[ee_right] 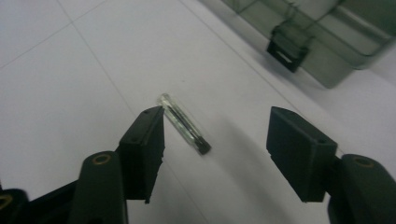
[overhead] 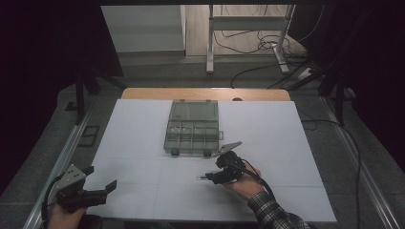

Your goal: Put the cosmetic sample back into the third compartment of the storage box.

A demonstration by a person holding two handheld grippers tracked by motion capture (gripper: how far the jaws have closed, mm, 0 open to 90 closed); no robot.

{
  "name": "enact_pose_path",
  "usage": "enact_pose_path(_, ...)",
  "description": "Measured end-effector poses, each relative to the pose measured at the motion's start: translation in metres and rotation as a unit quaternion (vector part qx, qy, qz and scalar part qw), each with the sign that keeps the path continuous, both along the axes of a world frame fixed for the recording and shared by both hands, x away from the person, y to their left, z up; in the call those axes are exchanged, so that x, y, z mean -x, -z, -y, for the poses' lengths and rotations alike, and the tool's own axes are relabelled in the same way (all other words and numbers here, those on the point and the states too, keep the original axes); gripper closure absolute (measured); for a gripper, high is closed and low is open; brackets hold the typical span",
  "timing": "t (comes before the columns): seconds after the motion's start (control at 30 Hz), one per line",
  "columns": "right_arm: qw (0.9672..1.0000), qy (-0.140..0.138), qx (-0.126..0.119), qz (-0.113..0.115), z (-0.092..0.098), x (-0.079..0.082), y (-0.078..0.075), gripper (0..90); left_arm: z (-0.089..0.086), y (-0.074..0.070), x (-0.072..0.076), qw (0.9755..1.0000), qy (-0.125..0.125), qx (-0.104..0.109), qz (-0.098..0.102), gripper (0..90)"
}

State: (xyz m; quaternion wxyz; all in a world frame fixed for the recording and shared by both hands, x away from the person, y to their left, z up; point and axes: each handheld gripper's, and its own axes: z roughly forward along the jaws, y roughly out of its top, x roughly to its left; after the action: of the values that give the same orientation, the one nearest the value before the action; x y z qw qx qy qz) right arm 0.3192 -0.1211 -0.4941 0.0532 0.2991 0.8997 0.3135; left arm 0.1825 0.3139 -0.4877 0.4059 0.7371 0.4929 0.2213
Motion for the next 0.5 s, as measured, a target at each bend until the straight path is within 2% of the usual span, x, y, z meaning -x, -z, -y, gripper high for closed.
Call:
enact_pose_path(0.2, 0.9996, -0.022, 0.000, -0.016, -0.009, -0.004, 0.006, 46.2, 0.000, 0.000, 0.000, 1.0000, 0.000, 0.001, -0.001, 1.7)
enact_pose_path(0.4, 0.9982, -0.052, 0.026, -0.013, -0.022, -0.004, 0.015, 63.4, 0.001, 0.000, 0.000, 1.0000, 0.003, -0.002, 0.000, 1.7)
enact_pose_path(0.5, 0.9970, -0.060, 0.047, -0.011, -0.028, -0.003, 0.020, 72.0, 0.000, 0.000, 0.000, 1.0000, 0.003, -0.001, 0.000, 1.6)
